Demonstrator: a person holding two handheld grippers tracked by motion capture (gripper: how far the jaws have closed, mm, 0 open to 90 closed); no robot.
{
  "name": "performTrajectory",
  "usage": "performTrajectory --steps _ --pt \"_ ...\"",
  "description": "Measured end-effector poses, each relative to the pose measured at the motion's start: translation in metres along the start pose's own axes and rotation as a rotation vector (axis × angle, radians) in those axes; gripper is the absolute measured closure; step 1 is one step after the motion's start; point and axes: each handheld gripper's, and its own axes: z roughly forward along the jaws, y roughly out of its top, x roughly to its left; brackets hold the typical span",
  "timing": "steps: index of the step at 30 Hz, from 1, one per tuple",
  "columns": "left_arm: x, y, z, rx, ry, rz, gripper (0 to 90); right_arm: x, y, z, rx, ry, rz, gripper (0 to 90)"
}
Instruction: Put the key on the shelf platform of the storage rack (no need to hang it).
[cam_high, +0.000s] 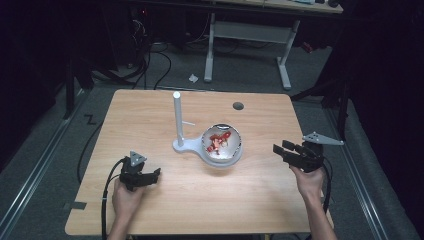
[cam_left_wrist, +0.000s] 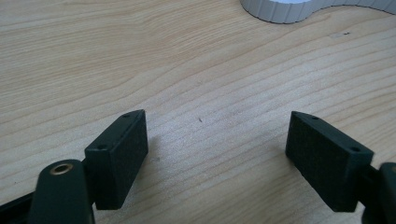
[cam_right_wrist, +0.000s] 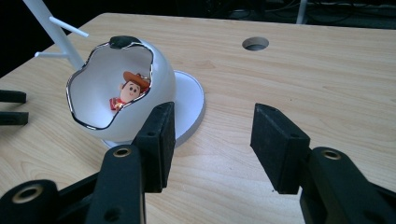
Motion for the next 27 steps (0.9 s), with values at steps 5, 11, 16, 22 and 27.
performTrajectory --steps 5,11,16,22,27 --pt "0.000 0.000 0.000 0.000 -0.001 0.000 21.5 -0.001 -0.008 -0.005 -0.004 -0.004 -0.004 50.2" --pt "0.000 0.000 0.000 0.000 0.000 0.000 21.5 -0.002 -0.020 -0.008 -0.006 0.002 0.014 50.3" --pt "0.000 0.000 0.000 0.000 0.000 0.000 21.5 -0.004 -0.030 -0.006 -0.006 0.013 0.030 50.2" --pt "0.000 0.000 0.000 0.000 0.000 0.000 21.4 -0.004 -0.040 0.000 0.008 0.013 0.042 50.2" --pt "0.000 0.000 0.000 0.001 0.000 0.000 21.4 -0.002 -0.047 0.006 0.019 0.010 0.039 50.2"
